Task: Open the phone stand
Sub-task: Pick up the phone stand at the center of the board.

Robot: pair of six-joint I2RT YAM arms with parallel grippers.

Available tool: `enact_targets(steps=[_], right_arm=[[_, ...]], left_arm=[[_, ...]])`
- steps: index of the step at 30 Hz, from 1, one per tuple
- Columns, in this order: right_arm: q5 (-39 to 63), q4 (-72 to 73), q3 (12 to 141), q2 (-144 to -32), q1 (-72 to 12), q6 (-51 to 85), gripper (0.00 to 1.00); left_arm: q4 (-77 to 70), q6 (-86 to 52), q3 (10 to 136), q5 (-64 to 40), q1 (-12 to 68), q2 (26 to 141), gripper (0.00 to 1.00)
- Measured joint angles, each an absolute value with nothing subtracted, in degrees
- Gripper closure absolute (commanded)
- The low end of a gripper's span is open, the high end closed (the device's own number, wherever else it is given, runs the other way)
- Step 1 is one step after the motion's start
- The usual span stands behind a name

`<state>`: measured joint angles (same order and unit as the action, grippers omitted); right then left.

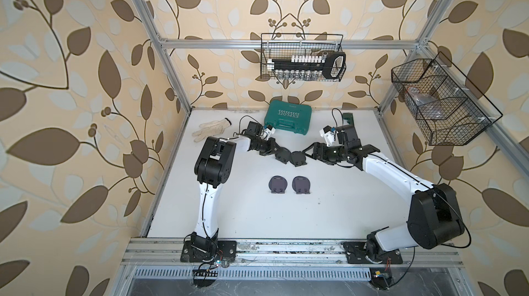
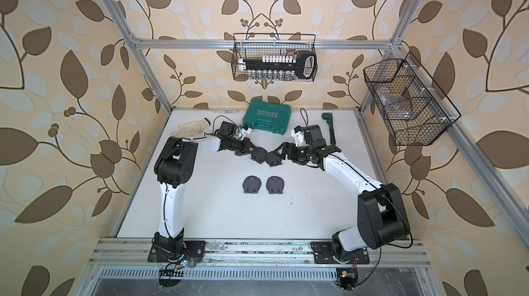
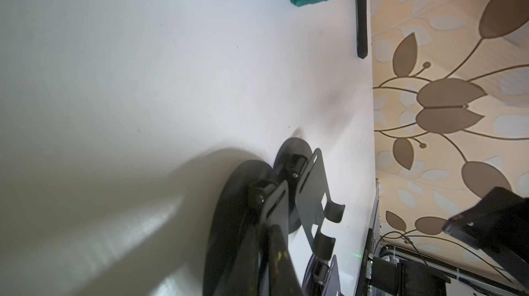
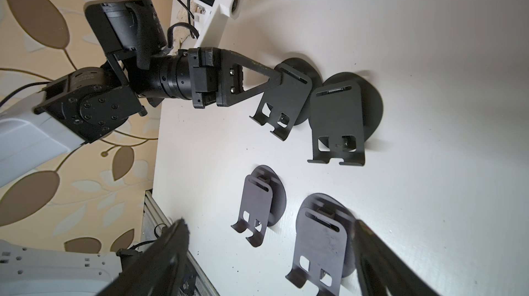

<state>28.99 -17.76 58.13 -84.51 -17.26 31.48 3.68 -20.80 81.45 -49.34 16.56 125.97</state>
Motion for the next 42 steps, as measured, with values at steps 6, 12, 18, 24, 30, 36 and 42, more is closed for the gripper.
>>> enact_targets(steps=[6,12,18,24,30,36,42], right_arm=[[29.1,-17.8,58.2,-84.5,-17.3,31.5,0.19],[29.9,-17.5,58.2,-84.5,-17.3,31.5,0.24],[31.4,-16.8,58.2,-83.4,-17.2,32.4,0.29],[37.3,-11.9,57.7,-79.7,-17.2,37.6,0.36],[43.1,2.1,52.9,-74.0,-19.6,48.8,0.59],[44.2,9.6,52.9,-74.1,-27.9,55.0,0.69],[44.6,17.1,52.9,-78.4,-32.9,59.4,0.74]], left_arm=[[3.6,-22.2,80.2,-50.2,16.6,124.3,1.0],[6.1,-26.9,76.2,-48.8,16.1,118.3,1.0],[7.0,-33.5,71.6,-49.3,13.6,109.4,1.0],[-1.2,-44.5,61.8,-51.4,10.4,92.4,1.0],[-11.2,-56.6,48.7,-51.5,11.5,73.1,1.0],[-14.7,-63.6,42.3,-49.2,13.1,61.2,1.0],[-14.1,-65.0,42.6,-48.9,13.1,55.8,1.0]])
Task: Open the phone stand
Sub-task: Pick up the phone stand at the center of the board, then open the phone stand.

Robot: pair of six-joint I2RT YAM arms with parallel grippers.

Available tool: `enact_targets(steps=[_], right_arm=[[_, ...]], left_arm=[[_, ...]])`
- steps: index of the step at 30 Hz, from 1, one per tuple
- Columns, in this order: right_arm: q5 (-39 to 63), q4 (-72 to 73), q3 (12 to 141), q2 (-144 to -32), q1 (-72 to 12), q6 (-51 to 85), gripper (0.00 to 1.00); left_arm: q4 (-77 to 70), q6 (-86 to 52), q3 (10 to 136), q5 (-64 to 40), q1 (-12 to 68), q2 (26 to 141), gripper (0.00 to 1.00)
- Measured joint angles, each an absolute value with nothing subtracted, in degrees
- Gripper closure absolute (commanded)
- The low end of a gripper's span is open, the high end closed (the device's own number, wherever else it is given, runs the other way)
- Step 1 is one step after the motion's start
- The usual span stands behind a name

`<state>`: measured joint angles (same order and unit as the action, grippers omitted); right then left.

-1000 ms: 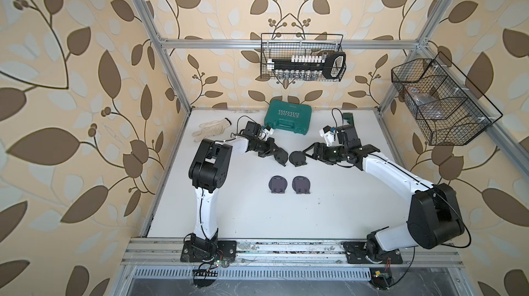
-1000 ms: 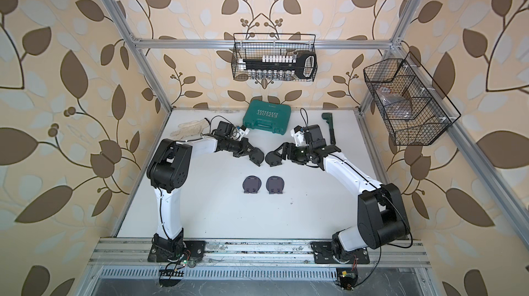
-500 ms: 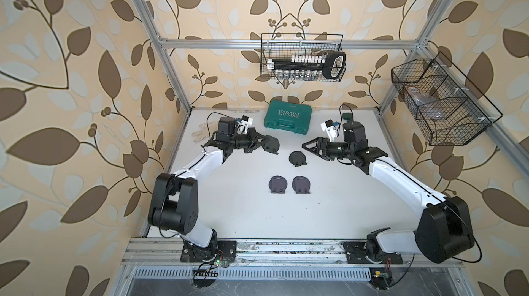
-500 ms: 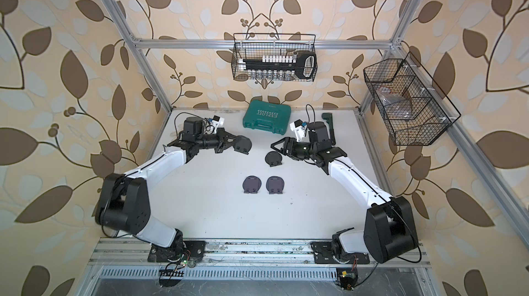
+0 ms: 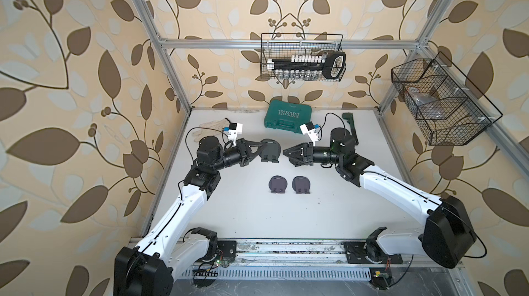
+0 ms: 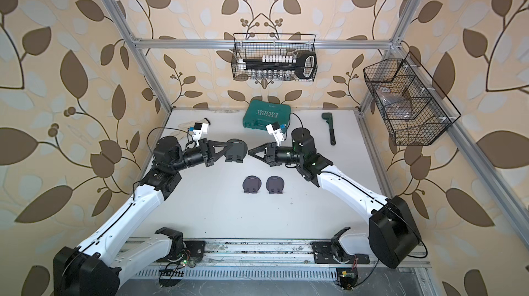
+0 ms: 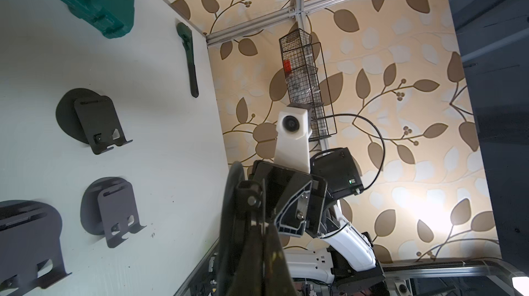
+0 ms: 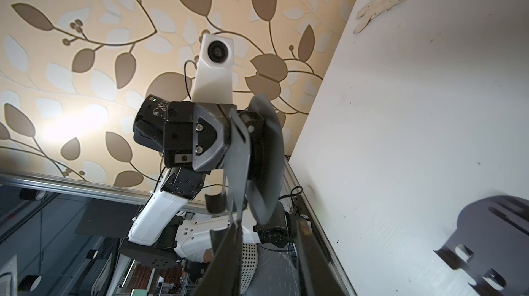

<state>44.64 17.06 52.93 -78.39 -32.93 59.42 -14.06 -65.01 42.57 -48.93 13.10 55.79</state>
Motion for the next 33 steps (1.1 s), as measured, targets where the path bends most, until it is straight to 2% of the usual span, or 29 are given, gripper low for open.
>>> enact_targets(steps=[14,22,25,33], right_arm=[[44.6,21.6,53.6,-80.6,-34.9,61.8,0.75],[45.1,21.6,57.2,-84.1,-35.5,61.5,0.87],[45.5,21.4,58.4,-84.8,-35.6,61.8,1.0],[46.1,21.1,59.6,-85.6,-35.5,63.2,1.0]], left_arm=[[-10.8,-64.8,45.3,-49.2,13.1,55.4,1.0],[-10.5,-64.4,45.4,-49.0,13.9,56.0,1.0],[-10.7,-63.8,45.4,-47.9,13.8,55.9,1.0],[-9.4,-61.1,45.9,-47.0,13.9,55.7,1.0]])
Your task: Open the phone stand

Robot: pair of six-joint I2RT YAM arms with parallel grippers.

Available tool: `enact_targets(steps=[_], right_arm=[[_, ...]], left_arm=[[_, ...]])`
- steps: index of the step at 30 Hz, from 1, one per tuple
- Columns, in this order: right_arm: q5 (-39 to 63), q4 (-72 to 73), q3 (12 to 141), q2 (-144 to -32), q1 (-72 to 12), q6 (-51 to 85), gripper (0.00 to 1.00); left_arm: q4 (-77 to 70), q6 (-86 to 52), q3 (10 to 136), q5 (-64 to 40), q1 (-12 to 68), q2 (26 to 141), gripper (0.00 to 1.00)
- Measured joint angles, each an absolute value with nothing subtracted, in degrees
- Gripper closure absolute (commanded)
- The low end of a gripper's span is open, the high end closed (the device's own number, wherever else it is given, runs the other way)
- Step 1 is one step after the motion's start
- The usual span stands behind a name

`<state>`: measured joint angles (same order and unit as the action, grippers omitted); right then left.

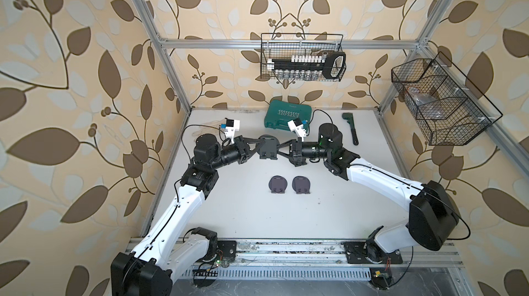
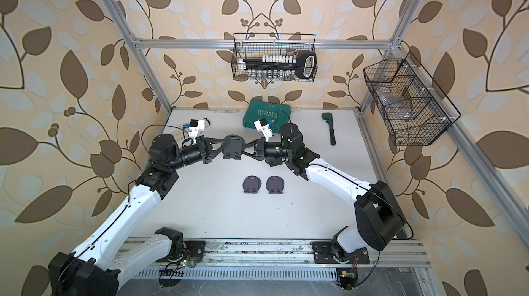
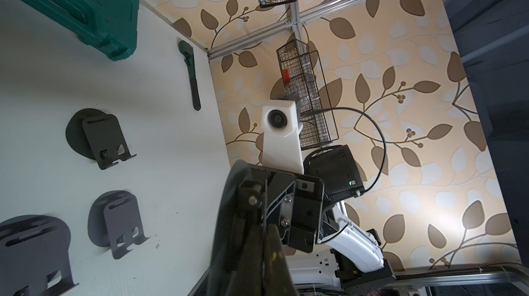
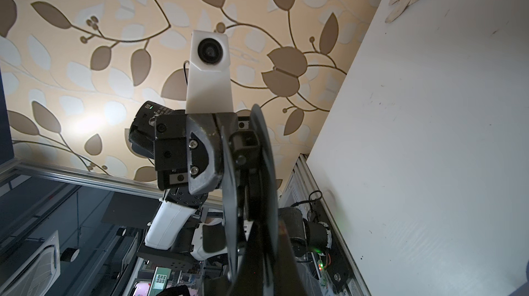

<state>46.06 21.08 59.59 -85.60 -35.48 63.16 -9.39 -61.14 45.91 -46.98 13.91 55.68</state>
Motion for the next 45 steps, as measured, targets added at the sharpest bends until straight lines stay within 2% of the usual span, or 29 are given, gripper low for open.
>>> enact_targets(steps=[3,9,11,14,16,27,33,45], right_arm=[[47.0,18.0,61.1,-85.6,-35.5,62.0,1.0],[50.1,10.7,67.0,-85.7,-35.4,57.1,1.0],[51.3,9.0,67.9,-85.8,-35.4,55.8,1.0],[52.9,6.5,68.8,-86.3,-35.3,54.4,1.0],[54.5,4.5,69.3,-86.9,-35.2,53.6,1.0],[61.4,-3.2,72.9,-92.1,-34.4,52.4,1.0],[66.1,3.0,70.9,-95.5,-34.1,55.5,1.0],[67.5,12.1,67.5,-96.9,-34.8,58.7,1.0]], left_arm=[[-3.9,-57.5,48.7,-47.8,13.9,55.8,1.0],[8.2,-48.2,57.0,-50.9,14.1,56.8,0.8],[10.7,-45.6,58.8,-51.9,14.2,57.0,0.77],[13.7,-42.9,60.0,-53.1,14.2,57.9,0.83],[15.9,-40.6,60.6,-53.5,14.2,58.9,1.0],[19.8,-38.7,61.4,-54.3,14.2,60.6,1.0],[20.0,-40.8,61.4,-53.3,14.2,62.2,1.0],[16.1,-41.8,60.6,-52.1,14.7,62.8,1.0]])
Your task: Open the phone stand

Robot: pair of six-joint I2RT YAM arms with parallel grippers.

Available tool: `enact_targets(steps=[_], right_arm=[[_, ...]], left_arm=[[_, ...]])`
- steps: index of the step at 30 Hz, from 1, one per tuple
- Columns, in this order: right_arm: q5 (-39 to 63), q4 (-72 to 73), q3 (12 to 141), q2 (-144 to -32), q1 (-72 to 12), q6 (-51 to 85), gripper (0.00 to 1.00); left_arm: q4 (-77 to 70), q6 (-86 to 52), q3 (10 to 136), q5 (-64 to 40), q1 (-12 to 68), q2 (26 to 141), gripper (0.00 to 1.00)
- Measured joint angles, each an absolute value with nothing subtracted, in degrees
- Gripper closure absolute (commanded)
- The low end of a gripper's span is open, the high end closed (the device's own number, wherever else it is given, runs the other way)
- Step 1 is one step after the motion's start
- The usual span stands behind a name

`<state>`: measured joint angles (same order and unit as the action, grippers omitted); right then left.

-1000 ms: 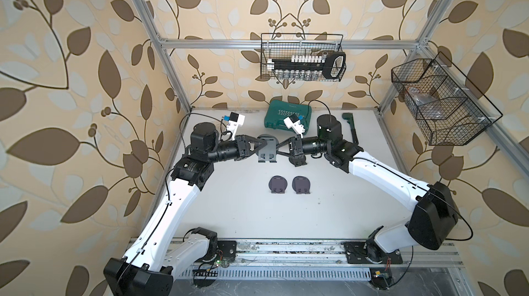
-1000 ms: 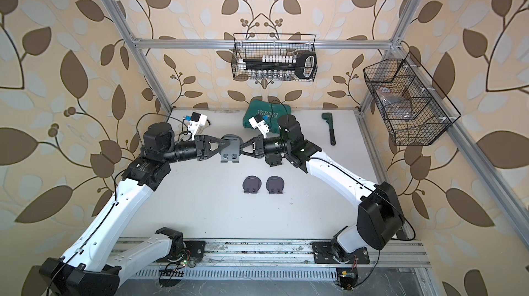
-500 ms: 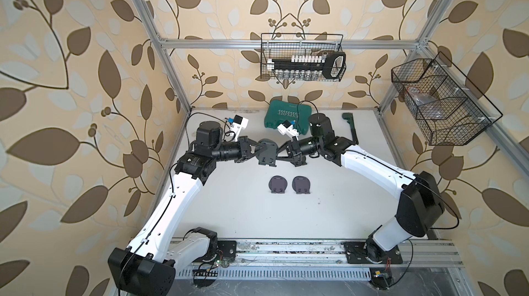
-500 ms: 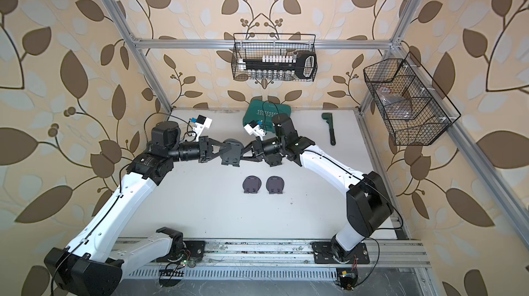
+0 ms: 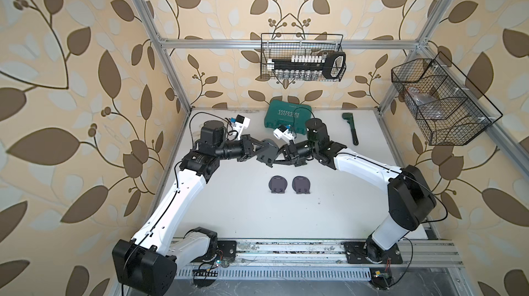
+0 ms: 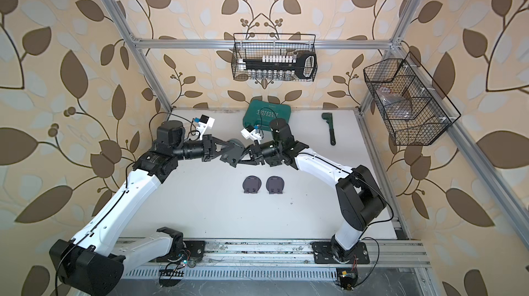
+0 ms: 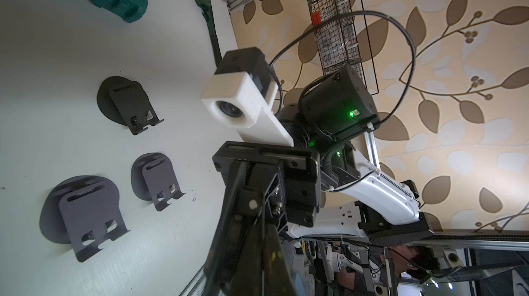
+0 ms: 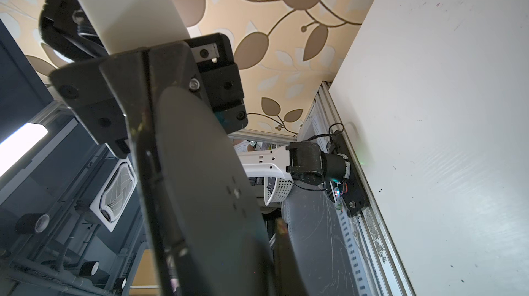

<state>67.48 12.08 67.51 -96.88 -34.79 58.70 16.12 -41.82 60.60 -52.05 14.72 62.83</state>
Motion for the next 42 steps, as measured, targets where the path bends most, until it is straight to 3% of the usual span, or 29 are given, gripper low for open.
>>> enact_targets(steps=[12,23,24,31,36,42], right_arm=[[65.6,8.5,62.7,-98.1,-36.2,59.1,1.0],[60.3,-2.0,58.1,-97.4,-30.5,59.8,1.0],[59.7,-2.9,58.5,-96.3,-30.3,58.9,0.98],[56.4,0.2,61.7,-85.4,-28.0,57.1,0.48],[55.4,11.1,61.1,-84.6,-28.8,61.8,0.43],[53.8,13.5,61.1,-87.9,-32.4,62.6,0.42]], left_arm=[[13.4,-36.3,65.0,-55.1,14.9,64.4,1.0],[3.4,-37.8,65.6,-56.1,14.2,57.2,1.0],[3.2,-38.3,65.1,-55.4,14.2,57.4,1.0],[-4.9,-48.4,55.7,-48.8,14.2,56.6,1.0],[-10.2,-53.5,47.7,-42.5,14.3,53.2,1.0],[-12.4,-55.3,45.5,-36.0,14.7,49.3,1.0]])
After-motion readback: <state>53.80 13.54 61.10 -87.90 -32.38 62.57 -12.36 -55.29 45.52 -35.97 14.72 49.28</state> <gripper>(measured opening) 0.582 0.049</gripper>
